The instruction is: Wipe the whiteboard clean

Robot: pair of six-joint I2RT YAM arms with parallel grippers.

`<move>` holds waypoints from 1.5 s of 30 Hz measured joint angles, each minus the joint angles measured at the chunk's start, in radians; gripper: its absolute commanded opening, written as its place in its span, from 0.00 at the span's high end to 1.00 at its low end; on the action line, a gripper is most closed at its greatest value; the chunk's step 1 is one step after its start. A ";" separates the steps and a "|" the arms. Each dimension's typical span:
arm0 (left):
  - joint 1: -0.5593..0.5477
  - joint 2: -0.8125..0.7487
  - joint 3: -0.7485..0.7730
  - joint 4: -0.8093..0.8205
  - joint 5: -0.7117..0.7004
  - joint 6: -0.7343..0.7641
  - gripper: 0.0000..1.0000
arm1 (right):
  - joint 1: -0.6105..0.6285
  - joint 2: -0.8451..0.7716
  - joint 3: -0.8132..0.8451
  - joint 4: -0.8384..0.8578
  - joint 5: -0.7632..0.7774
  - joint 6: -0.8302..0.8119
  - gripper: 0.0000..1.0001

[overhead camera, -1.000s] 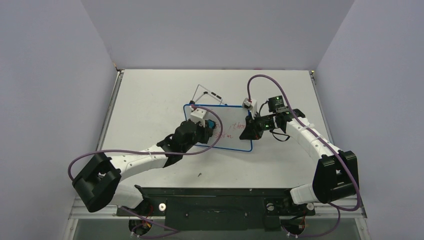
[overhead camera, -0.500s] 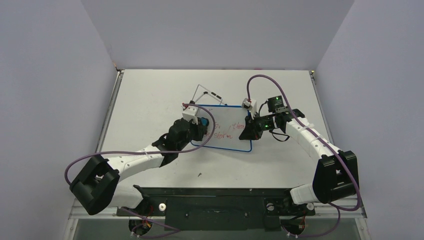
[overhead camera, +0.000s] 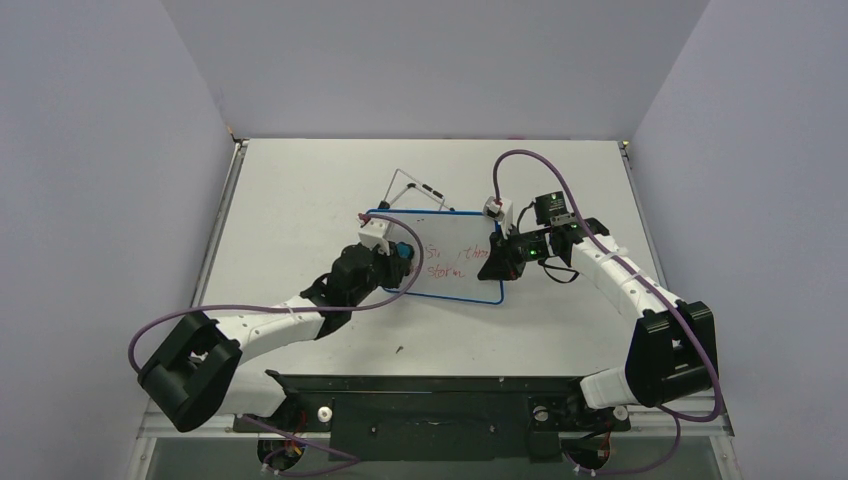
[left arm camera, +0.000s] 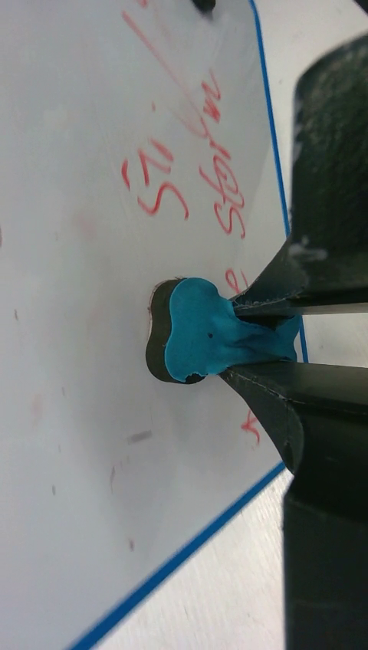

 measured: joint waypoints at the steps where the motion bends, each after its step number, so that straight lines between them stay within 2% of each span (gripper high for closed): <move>1: 0.019 -0.004 -0.010 -0.002 0.002 -0.003 1.00 | 0.000 0.000 0.000 0.000 0.000 0.002 1.00; 7: 0.057 -0.011 -0.019 -0.008 0.014 -0.003 1.00 | 0.000 0.000 0.000 0.000 0.000 0.011 1.00; 18: -0.081 0.018 0.054 -0.035 -0.036 0.031 1.00 | 0.000 0.000 0.000 0.000 0.000 0.000 1.00; 31: -0.009 0.047 0.070 -0.034 0.005 0.027 1.00 | 0.000 0.002 0.000 0.021 0.012 0.023 1.00; 34: -0.036 0.058 0.089 -0.049 -0.042 0.035 1.00 | 0.000 0.002 0.000 0.027 0.015 0.026 1.00; 41: -0.180 0.068 0.139 -0.106 -0.245 0.061 1.00 | 0.002 0.002 0.000 0.023 0.011 0.002 1.00; 45: -0.212 0.068 0.154 -0.130 -0.306 0.066 1.00 | 0.006 0.002 0.000 0.017 0.007 -0.008 1.00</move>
